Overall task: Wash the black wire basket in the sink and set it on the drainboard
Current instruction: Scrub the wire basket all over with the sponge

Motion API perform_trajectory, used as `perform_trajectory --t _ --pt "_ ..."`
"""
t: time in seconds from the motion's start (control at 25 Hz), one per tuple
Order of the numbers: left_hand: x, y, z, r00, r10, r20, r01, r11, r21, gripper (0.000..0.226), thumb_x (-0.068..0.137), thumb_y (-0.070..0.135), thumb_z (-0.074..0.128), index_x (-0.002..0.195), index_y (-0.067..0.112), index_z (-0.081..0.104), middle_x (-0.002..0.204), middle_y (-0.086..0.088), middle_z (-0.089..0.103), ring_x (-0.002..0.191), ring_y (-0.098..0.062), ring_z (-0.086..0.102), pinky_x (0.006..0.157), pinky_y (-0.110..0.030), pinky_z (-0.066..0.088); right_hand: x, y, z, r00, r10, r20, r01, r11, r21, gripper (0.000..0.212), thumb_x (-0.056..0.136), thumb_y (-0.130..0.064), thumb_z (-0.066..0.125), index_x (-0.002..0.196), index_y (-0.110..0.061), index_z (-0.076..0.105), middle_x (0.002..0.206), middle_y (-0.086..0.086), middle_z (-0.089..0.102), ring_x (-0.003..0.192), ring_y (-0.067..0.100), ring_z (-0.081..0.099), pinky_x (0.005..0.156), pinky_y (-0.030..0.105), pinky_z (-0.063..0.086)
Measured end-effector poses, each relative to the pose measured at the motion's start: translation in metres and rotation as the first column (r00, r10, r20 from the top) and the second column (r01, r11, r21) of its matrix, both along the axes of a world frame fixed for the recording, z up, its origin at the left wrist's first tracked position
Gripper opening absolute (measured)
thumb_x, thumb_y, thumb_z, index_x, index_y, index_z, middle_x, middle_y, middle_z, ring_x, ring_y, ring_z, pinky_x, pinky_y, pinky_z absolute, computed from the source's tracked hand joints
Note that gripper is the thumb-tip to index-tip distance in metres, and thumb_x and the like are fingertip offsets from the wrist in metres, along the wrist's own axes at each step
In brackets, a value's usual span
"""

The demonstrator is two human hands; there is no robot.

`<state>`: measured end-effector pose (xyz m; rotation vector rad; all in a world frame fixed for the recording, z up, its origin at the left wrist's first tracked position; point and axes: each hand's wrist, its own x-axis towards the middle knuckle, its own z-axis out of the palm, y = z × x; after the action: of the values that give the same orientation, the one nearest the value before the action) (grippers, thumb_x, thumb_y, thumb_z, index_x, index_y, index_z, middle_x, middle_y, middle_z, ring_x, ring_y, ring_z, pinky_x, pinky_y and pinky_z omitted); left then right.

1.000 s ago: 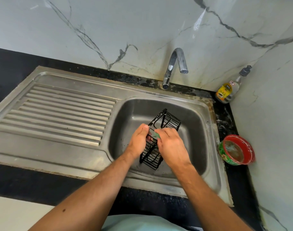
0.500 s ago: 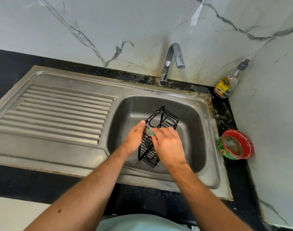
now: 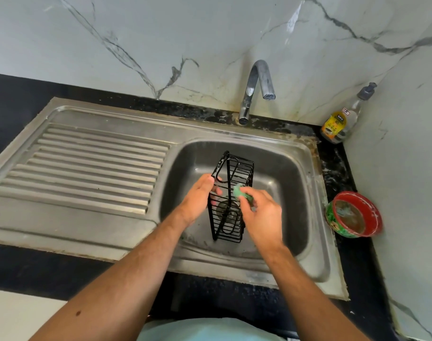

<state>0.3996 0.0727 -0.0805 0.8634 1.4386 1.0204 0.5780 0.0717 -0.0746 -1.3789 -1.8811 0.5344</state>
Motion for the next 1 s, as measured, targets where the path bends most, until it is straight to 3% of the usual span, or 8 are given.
perform_trajectory --t 0.12,0.24,0.44,0.56,0.68,0.8,0.88,1.0 --pt "0.01 0.004 0.006 1.0 0.013 -0.015 -0.013 0.999 -0.045 0.028 0.111 0.027 0.032 0.104 0.014 0.056 0.092 0.001 0.074 0.078 -0.013 0.07 0.067 -0.027 0.052 0.004 -0.003 -0.003 1.0 0.003 -0.008 -0.002 0.996 0.085 0.021 0.091 -0.013 0.073 0.112 -0.014 0.074 0.107 -0.002 0.07 0.087 0.006 0.067 0.081 0.028 0.06" --pt "0.02 0.01 0.013 0.999 0.031 0.031 -0.029 0.997 -0.076 0.025 0.111 0.028 0.035 0.099 0.013 0.051 0.089 -0.002 0.065 0.078 -0.015 0.061 0.064 -0.028 0.05 -0.004 -0.005 -0.006 0.974 0.098 0.203 -0.152 0.951 0.27 0.02 0.086 -0.009 0.075 0.106 -0.012 0.076 0.105 0.002 0.069 0.092 0.018 0.066 0.08 0.03 0.059" --pt "0.021 0.02 0.016 0.993 0.037 0.113 -0.02 0.988 -0.15 0.022 0.109 0.032 0.039 0.097 0.017 0.051 0.094 -0.005 0.06 0.082 -0.021 0.056 0.072 -0.043 0.05 -0.022 0.004 -0.01 0.888 -0.01 0.46 -0.183 0.91 0.373 0.017 0.086 -0.013 0.072 0.102 -0.018 0.075 0.094 -0.002 0.07 0.079 0.026 0.057 0.065 0.039 0.047" --pt "0.02 0.019 0.015 0.989 0.04 0.141 -0.017 0.986 -0.166 0.021 0.109 0.031 0.039 0.099 0.017 0.052 0.095 -0.003 0.06 0.088 -0.02 0.058 0.083 -0.051 0.056 -0.003 0.005 -0.015 0.888 -0.041 0.457 -0.154 0.912 0.381 0.024 0.085 -0.008 0.071 0.106 -0.018 0.075 0.096 -0.001 0.07 0.081 0.024 0.057 0.068 0.04 0.046" --pt "0.022 0.017 0.018 0.985 0.057 0.166 -0.028 0.985 -0.168 0.02 0.11 0.028 0.037 0.101 0.016 0.05 0.096 -0.003 0.059 0.09 -0.019 0.059 0.08 -0.048 0.06 0.016 0.01 -0.016 0.91 -0.147 0.389 -0.014 0.924 0.382 0.031 0.079 -0.001 0.075 0.106 -0.016 0.076 0.096 0.002 0.07 0.082 0.023 0.06 0.069 0.039 0.047" --pt "0.023 0.016 0.019 0.987 0.068 0.148 -0.043 0.985 -0.165 0.021 0.11 0.029 0.037 0.101 0.016 0.051 0.099 -0.005 0.062 0.093 -0.021 0.06 0.084 -0.051 0.059 -0.001 0.006 -0.015 0.9 -0.078 0.429 -0.12 0.902 0.415 0.03 0.084 -0.005 0.067 0.108 -0.019 0.076 0.095 -0.001 0.07 0.078 0.023 0.059 0.068 0.037 0.041" --pt "0.022 0.014 0.019 0.993 0.052 0.105 -0.036 0.988 -0.153 0.023 0.11 0.03 0.037 0.102 0.016 0.053 0.101 -0.007 0.063 0.091 -0.021 0.059 0.079 -0.045 0.056 -0.018 -0.001 -0.013 0.877 -0.008 0.481 -0.215 0.888 0.406 0.026 0.087 -0.012 0.06 0.106 -0.02 0.075 0.099 -0.002 0.071 0.079 0.023 0.059 0.07 0.035 0.036" --pt "0.021 0.013 0.017 0.995 0.031 0.095 -0.018 0.99 -0.137 0.024 0.11 0.03 0.037 0.102 0.015 0.053 0.099 -0.009 0.062 0.088 -0.021 0.059 0.08 -0.046 0.057 -0.011 0.003 -0.015 0.856 0.017 0.516 -0.262 0.875 0.407 0.019 0.088 -0.016 0.065 0.105 -0.018 0.074 0.097 -0.002 0.071 0.08 0.022 0.058 0.071 0.036 0.04"
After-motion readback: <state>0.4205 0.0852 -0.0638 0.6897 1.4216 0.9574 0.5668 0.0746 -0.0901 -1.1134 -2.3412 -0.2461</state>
